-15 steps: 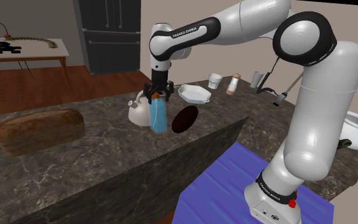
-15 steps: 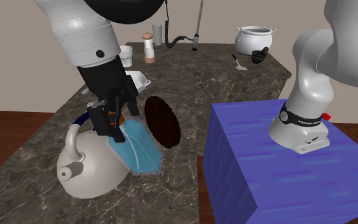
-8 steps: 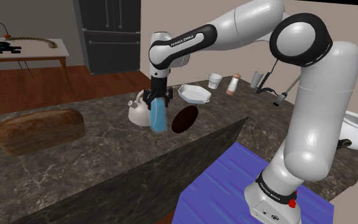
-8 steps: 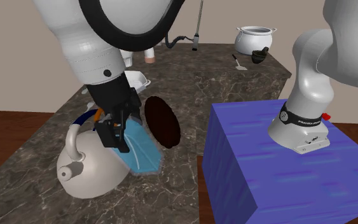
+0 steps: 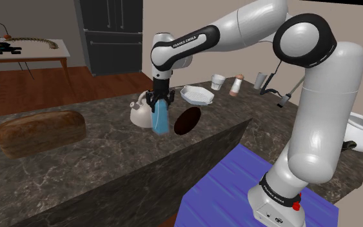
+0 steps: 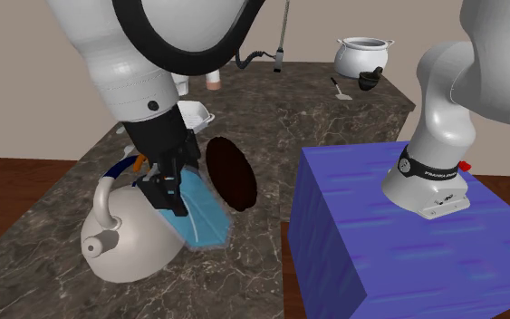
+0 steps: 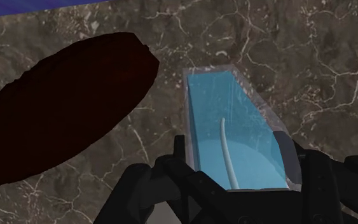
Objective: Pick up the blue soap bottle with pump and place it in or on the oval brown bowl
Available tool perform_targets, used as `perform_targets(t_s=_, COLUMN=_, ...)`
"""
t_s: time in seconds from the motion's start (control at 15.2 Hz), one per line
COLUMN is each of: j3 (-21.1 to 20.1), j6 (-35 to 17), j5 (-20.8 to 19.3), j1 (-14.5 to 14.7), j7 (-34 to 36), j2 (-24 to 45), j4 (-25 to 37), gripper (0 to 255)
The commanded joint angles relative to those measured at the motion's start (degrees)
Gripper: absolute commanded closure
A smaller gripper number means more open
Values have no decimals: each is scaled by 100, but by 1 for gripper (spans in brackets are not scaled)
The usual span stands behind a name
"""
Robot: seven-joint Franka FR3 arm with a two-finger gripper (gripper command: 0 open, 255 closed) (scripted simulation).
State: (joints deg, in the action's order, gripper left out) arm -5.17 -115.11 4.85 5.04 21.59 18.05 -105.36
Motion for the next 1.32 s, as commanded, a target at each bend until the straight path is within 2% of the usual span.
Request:
perform_targets(t_s=0.0, j3=-2, j6=-2, j5=3, j1=1, j7=0, j2=5, j4=-3, gripper=255)
perform_targets(t_s=0.53, j3=-2, j6=-2, j5=3, j1=1, j7=-1, j2=5, j4=-3, gripper=255)
perform_targets(t_s=1.25, j3=-5, j6=742, j5=6, j1=-11, j7=53, j2=-312, j4=426, gripper=255)
